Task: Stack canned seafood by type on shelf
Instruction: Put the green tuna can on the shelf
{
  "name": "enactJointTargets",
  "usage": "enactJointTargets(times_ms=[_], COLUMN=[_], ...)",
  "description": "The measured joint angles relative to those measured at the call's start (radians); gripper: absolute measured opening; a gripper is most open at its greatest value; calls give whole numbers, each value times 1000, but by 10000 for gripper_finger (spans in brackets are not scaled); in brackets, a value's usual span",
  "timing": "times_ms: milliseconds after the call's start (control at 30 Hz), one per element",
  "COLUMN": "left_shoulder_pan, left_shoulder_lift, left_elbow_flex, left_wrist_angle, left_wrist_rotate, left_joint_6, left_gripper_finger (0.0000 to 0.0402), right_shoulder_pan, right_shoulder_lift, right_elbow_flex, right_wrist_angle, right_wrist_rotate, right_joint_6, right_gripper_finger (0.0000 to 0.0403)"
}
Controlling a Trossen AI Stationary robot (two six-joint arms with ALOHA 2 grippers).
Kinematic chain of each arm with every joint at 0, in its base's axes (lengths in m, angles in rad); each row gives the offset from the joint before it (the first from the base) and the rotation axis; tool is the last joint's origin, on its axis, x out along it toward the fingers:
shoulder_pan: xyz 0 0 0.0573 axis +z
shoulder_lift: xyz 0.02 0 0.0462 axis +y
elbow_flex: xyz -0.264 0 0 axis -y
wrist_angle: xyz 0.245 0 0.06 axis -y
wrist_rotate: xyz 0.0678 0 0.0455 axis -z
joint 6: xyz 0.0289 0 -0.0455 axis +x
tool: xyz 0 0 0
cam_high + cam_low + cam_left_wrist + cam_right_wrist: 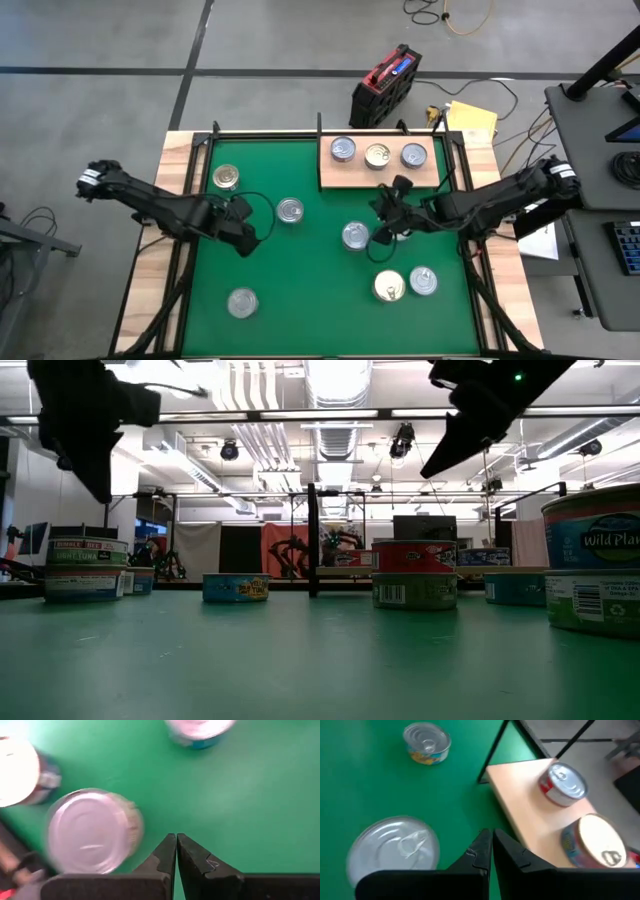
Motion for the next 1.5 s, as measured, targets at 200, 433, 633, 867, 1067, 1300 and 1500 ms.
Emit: enactJointTargets(times_ms=[200,433,633,867,1067,1300,1500], left_shoulder_pan=[15,73,136,172,174,173,177], left_shoulder_lift=[47,121,169,202,203,203,203], left_elbow_flex=[0,-4,-11,-11,-12,-18,-31], left_wrist_angle=[-89,-183,-102,-96,-73,-40,-35], left_wrist_rotate=[-51,-116,-54,-36,-33,-27,-33], left_joint_6=[15,38,145,207,209,209,218], left_gripper_finger=[0,0,0,0,0,0,0], right_shoulder_pan=[53,59,59,59,59,59,59], right_shoulder_lift=[-1,0,0,0,0,1,1], right_elbow_flex=[-3,-14,-14,-14,-14,-14,-14], right_wrist_angle=[6,64,67,67,67,67,67], right_wrist_rotate=[8,16,19,19,19,19,18], right_joint_6=[39,41,40,42,44,45,45], right_gripper_finger=[9,9,9,9,9,9,9])
